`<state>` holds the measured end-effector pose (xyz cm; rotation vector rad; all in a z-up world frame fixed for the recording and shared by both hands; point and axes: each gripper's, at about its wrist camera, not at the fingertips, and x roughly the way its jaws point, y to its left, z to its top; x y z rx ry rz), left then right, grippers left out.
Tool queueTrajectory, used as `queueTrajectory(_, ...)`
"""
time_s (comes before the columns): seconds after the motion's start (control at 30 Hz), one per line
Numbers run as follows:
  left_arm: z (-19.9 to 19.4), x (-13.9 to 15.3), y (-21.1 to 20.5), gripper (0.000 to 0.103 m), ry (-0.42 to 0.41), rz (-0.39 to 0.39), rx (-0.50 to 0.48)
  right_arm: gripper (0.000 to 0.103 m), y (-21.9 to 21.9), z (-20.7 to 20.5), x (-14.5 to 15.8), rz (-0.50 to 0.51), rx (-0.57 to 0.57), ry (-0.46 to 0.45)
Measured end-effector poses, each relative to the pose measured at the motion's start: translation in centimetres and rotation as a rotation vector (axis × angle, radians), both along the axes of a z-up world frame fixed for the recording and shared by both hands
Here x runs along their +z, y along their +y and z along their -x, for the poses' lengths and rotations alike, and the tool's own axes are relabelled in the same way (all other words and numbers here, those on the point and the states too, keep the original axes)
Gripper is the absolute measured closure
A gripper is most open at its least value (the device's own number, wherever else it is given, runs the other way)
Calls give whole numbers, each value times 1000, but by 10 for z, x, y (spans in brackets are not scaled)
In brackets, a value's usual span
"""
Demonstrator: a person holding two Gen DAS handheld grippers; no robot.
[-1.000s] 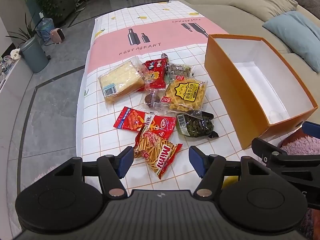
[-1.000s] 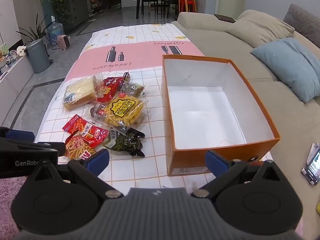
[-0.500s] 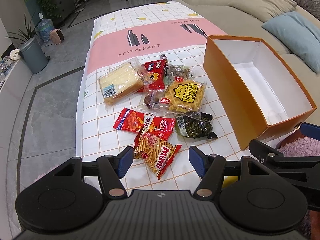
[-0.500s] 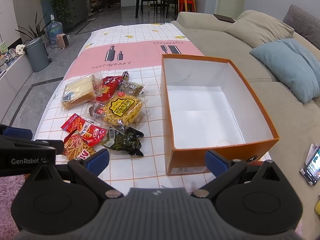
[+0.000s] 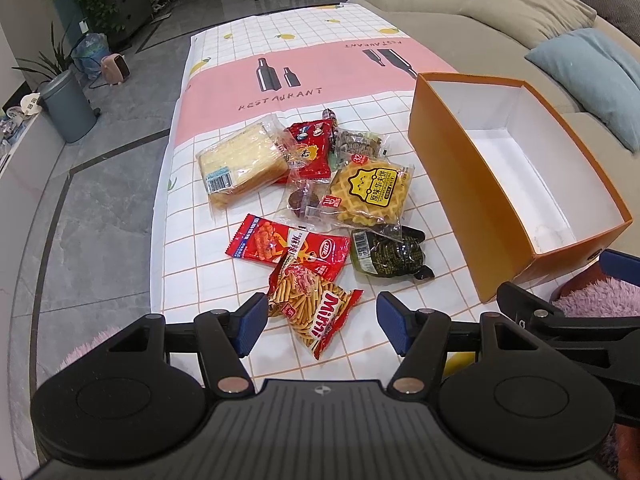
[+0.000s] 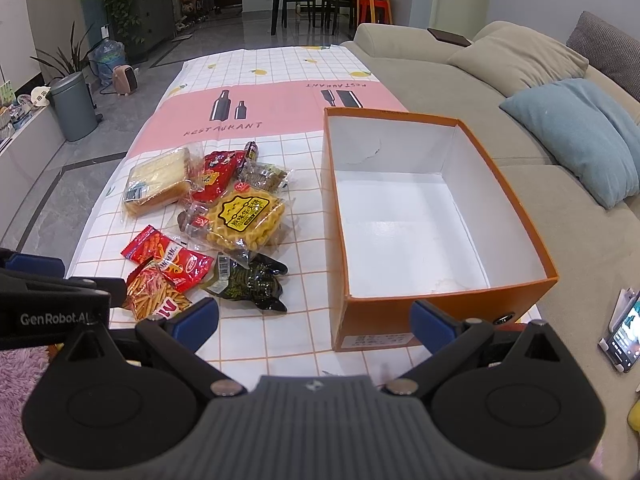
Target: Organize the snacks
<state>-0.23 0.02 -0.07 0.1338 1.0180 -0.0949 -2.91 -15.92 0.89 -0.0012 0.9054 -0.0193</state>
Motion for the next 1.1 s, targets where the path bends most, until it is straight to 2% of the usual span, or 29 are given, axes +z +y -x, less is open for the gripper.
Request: queueTrajectory(1.1, 3, -2, 7, 30, 8, 9, 10, 4, 3, 0, -2, 11, 5, 6)
